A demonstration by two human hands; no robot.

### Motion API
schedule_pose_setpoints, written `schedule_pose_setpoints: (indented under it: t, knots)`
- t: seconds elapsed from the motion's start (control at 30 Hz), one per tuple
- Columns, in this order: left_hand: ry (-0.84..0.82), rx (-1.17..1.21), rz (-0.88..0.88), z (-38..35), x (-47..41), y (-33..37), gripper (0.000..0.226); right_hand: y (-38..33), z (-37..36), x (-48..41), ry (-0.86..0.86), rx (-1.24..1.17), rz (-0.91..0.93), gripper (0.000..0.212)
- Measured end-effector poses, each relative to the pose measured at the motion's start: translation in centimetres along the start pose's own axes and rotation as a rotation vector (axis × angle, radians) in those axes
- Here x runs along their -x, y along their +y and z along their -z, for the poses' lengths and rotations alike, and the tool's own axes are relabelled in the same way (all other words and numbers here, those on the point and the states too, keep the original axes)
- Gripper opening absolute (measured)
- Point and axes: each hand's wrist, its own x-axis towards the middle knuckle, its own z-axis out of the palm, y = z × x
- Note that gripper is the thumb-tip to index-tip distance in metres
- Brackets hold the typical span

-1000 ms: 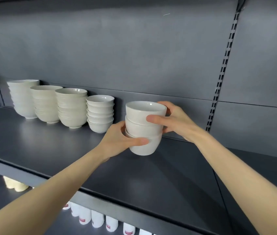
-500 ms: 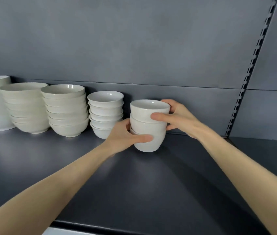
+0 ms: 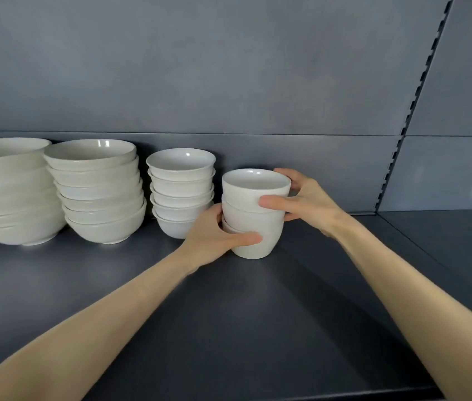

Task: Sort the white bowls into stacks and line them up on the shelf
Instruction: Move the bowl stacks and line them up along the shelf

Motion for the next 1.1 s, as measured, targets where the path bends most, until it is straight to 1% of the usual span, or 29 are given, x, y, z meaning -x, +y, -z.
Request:
schedule_pose_setpoints:
  t: [0.13, 0.23, 0.3, 0.43, 0.67, 0.77, 0.87, 1.03, 1.1]
  knots:
    - [0.025, 0.019, 0.028, -0.3, -0.2, -0.2, 0.082, 0.4, 0.0, -0.4, -0.007, -0.018, 0.003, 0.040]
    - [0.077, 0.039, 0.026, -0.8, 0.1, -0.3, 0.067, 0.6, 0.2, -0.6, -0.018, -0.012, -0.015, 0.046]
    - [0.133, 0.051, -0.006, -1.3, 0.3, -0.5, 0.062, 0.8, 0.3, -0.7, -0.027, -0.011, -0.021, 0.051]
    - [0.220, 0.003, -0.042, -2.1, 0.3, -0.2, 0.063, 1.3, 0.4, -0.9, -0.011, -0.051, -0.022, 0.052]
    - [0.375, -0.103, -0.082, -2.5, 0.9, -0.2, 0.056, 2.2, 0.3, -1.4, 0.002, -0.070, -0.002, 0.063]
    - [0.397, -0.100, -0.092, -2.3, 0.6, -0.5, 0.050, 2.5, 0.4, -1.5, 0.005, -0.086, 0.004, 0.066]
    - [0.411, -0.090, -0.105, -2.1, 0.4, -0.7, 0.053, 2.8, 0.4, -1.6, 0.018, -0.085, 0.006, 0.068]
    - [0.377, -0.030, -0.111, -1.9, 0.1, -1.2, 0.051, 3.1, 0.3, -1.7, 0.044, -0.090, 0.013, 0.068]
    - [0.352, -0.019, -0.101, -1.8, -0.1, -1.4, 0.047, 3.2, 0.3, -1.7, 0.055, -0.094, 0.013, 0.068]
